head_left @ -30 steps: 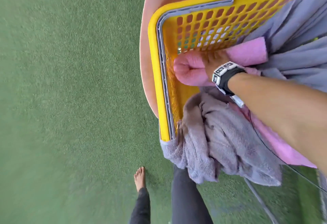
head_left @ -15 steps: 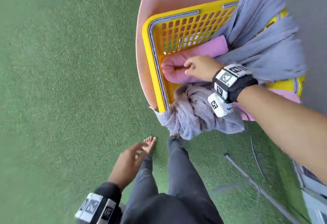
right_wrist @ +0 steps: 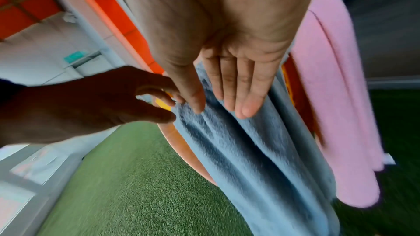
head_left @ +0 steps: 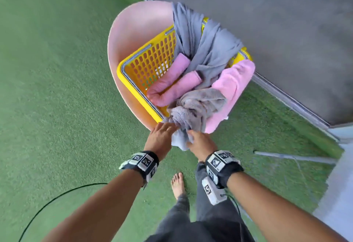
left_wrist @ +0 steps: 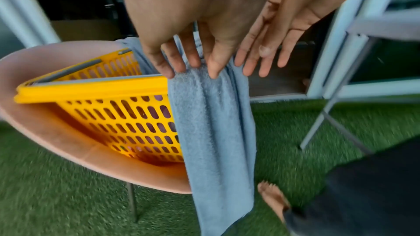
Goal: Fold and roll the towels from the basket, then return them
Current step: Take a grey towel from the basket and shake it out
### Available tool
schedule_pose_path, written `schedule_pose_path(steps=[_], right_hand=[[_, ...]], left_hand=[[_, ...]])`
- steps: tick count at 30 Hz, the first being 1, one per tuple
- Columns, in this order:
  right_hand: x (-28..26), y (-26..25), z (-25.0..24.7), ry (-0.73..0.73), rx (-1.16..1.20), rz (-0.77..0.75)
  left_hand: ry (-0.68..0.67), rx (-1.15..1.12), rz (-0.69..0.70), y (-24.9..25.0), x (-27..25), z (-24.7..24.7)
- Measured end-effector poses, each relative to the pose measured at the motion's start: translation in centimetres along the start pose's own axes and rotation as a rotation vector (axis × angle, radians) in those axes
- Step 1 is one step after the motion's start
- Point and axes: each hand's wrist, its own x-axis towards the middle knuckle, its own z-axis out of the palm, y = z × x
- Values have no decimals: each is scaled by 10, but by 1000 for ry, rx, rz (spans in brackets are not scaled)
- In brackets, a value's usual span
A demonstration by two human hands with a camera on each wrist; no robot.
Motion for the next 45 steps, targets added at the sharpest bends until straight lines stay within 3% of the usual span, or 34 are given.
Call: schedule_pose_path(steps=[4,6,8,10,14,18,21,26,29,33,39,43,45], right_hand=[[10,8,36,69,139,21],[17,5,41,90,229,48],[21,2,44,78,271,69],[22,-3,40,126,242,35],[26,-24,8,241,113,-174],[47,-44,-17,112,-120,-395],[67,-52,-24,-22,-237,-438],[81,-66,-31,-162,-335,-466],[79,-79,-45,-252,-370,-536],[75,-114,-88,-210,-382,-633],[55,-210,-182,-236,-185,-891],[10,-277,-234,-250,-154,-1017],[-18,-306,-251,-260,1,-1068]], left_hand=[[-13,134,169,-8,11,-9],[27,153,175,-17,20,-11],[82,51,38,-18,26,-11],[144,-116,-195,-13,30,-9],[223,-348,-577,-5,33,5],[287,-580,-817,1,35,7],[238,-555,-914,2,39,7],[153,-586,-858,6,33,-1],[211,-851,-693,7,23,-24],[302,-1113,-566,22,12,-98],[462,-1071,-364,34,10,-226],[607,-848,-307,48,-15,-315],[659,-733,-278,58,-39,-357]])
